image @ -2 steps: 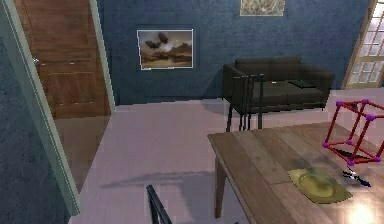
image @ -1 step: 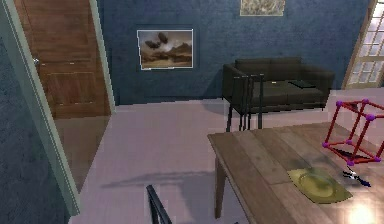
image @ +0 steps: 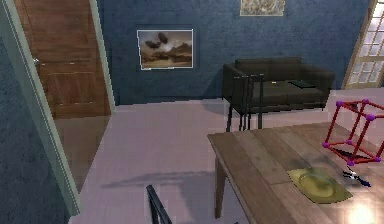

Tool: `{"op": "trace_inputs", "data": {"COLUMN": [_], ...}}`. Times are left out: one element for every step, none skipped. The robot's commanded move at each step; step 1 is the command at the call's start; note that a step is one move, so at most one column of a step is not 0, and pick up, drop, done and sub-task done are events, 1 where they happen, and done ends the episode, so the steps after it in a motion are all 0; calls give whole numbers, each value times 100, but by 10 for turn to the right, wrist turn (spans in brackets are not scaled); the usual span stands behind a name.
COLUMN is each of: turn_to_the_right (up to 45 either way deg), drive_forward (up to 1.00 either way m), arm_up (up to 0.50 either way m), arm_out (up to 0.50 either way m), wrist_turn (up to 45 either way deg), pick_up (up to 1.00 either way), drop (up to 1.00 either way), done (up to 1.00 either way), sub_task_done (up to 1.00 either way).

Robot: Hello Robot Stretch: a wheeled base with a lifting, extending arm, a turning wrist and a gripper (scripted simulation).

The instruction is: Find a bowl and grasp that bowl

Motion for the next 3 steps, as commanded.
{"op": "trace_inputs", "data": {"turn_to_the_right": [0,0,0], "drive_forward": [0,0,0], "arm_up": [0,0,0], "arm_out": [0,0,0], "wrist_turn": [450,450,240], "pick_up": [0,0,0], "drop": [0,0,0], "done": [0,0,0], "sub_task_done": [0,0,0]}}
